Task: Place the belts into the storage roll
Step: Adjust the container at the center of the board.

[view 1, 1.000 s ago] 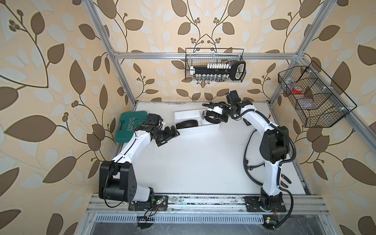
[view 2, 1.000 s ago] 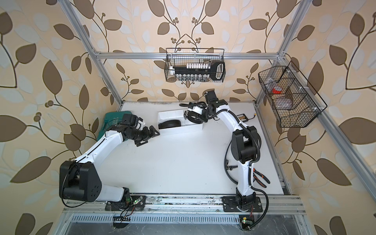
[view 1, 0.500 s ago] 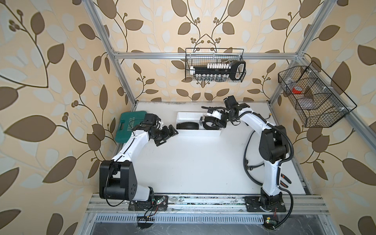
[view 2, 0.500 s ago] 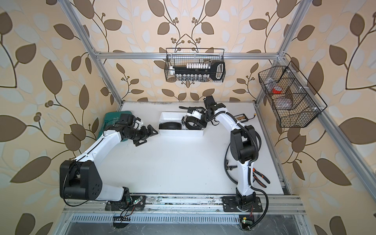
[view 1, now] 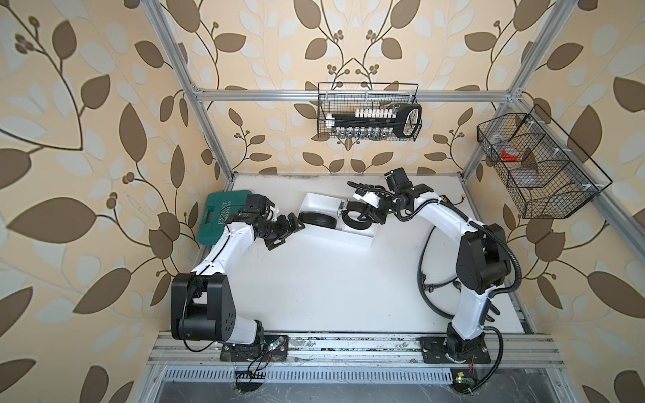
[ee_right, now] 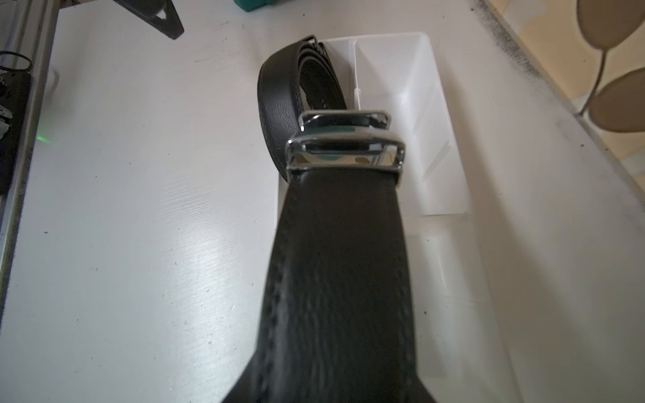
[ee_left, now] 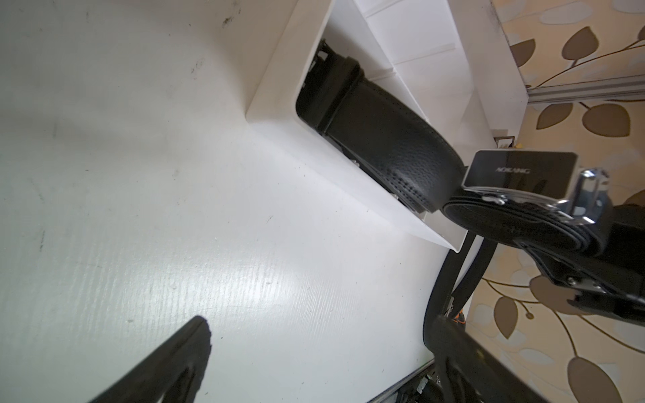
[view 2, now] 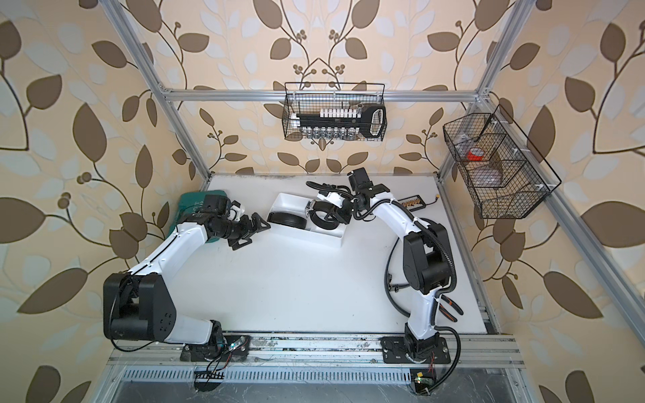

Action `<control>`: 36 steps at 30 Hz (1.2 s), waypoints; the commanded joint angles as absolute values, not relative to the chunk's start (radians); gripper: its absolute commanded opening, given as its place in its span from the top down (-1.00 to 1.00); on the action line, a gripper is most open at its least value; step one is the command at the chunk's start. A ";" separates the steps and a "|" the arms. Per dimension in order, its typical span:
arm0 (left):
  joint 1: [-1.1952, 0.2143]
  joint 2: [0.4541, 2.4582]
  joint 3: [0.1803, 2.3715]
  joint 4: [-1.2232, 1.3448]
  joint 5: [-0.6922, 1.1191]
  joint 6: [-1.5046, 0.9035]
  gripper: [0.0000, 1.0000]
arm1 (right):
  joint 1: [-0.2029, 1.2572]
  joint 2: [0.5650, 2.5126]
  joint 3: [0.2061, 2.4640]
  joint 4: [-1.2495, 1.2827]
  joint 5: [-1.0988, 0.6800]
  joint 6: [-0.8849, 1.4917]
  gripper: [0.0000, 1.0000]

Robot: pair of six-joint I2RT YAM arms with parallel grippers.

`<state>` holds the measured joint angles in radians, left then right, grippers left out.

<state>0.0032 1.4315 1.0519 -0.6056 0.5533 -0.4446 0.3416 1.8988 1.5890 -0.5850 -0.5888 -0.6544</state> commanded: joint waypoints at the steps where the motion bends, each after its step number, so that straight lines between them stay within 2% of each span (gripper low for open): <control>1: 0.017 1.431 1.056 -0.595 0.588 -0.441 -0.98 | 0.339 1.866 1.593 -0.542 -0.645 -0.646 0.72; 17: 0.026 1.434 1.054 -0.591 0.601 -0.446 -0.98 | 0.325 1.869 1.713 -0.827 -0.492 -0.756 0.74; 36: 0.031 1.463 1.052 -0.586 0.624 -0.450 -0.98 | 0.386 1.979 1.788 -0.919 -0.388 -0.787 0.78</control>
